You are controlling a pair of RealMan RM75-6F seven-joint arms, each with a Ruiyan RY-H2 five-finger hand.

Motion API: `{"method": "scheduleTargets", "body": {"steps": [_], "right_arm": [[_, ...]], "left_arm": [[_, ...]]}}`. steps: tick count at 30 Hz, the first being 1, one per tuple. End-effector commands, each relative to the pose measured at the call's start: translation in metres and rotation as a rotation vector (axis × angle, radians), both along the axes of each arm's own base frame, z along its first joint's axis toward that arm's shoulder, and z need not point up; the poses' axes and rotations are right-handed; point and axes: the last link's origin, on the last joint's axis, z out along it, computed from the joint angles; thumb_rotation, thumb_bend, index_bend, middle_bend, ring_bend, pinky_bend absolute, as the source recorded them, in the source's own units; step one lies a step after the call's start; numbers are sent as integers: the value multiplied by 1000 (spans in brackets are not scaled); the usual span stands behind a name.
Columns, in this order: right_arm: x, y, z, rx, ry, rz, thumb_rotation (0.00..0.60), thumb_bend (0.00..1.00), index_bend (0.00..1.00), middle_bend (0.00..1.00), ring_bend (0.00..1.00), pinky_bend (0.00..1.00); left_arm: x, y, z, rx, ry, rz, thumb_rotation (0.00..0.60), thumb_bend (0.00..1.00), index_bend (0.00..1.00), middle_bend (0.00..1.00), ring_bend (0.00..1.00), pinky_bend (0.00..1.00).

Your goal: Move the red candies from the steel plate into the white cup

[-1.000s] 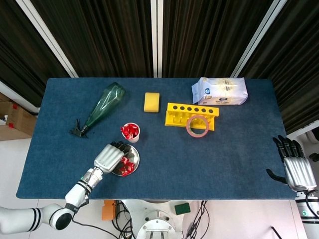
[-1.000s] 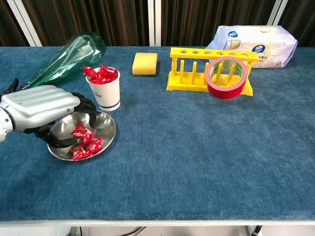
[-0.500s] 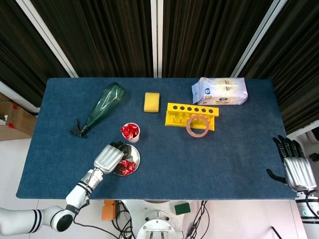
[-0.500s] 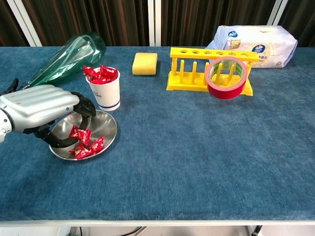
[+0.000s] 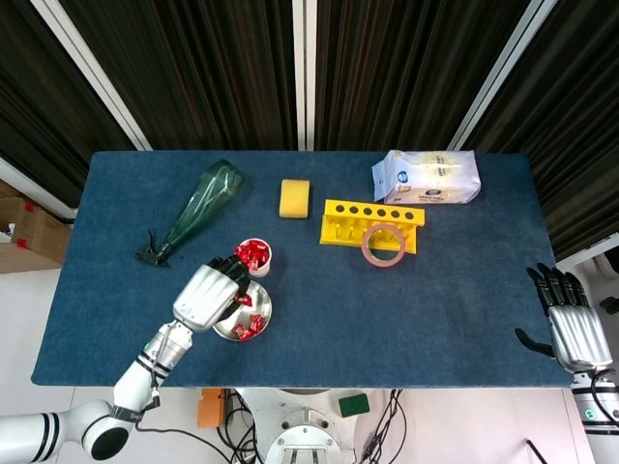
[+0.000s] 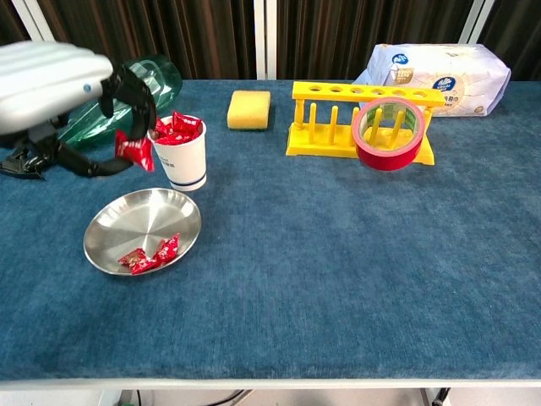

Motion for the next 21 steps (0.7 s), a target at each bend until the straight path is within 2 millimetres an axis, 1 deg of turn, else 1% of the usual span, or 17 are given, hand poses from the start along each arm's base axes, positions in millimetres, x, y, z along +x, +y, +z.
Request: {"method": "scheduleTargets", "body": {"steps": [1, 4, 9, 13, 16, 21], "right_arm": [[0, 0, 2, -6, -3, -1, 600, 200, 0, 0, 0, 0], [-1, 0, 3, -9, -5, 2, 600, 199, 0, 0, 0, 0], [0, 1, 4, -5, -9, 7, 600, 200, 0, 0, 0, 0], [0, 3, 8, -21, -17, 11, 600, 200, 0, 0, 0, 0], [-1, 3, 9, -23, -20, 11, 600, 199, 0, 0, 0, 0], [0, 4, 10, -21, -21, 14, 600, 199, 0, 0, 0, 0]], "left_arm": [[8, 27, 9, 38, -36, 29, 600, 372, 597, 369, 239, 406], [12, 43, 6, 26, -22, 52, 600, 371, 597, 369, 238, 406], [14, 67, -7, 8, 12, 107, 600, 371, 599, 370, 239, 408], [13, 76, -14, -2, 16, 147, 600, 370, 600, 369, 238, 409], [16, 80, -19, -4, 15, 160, 600, 369, 599, 369, 239, 412], [17, 85, -22, 6, 29, 172, 600, 370, 598, 368, 238, 412]]}}
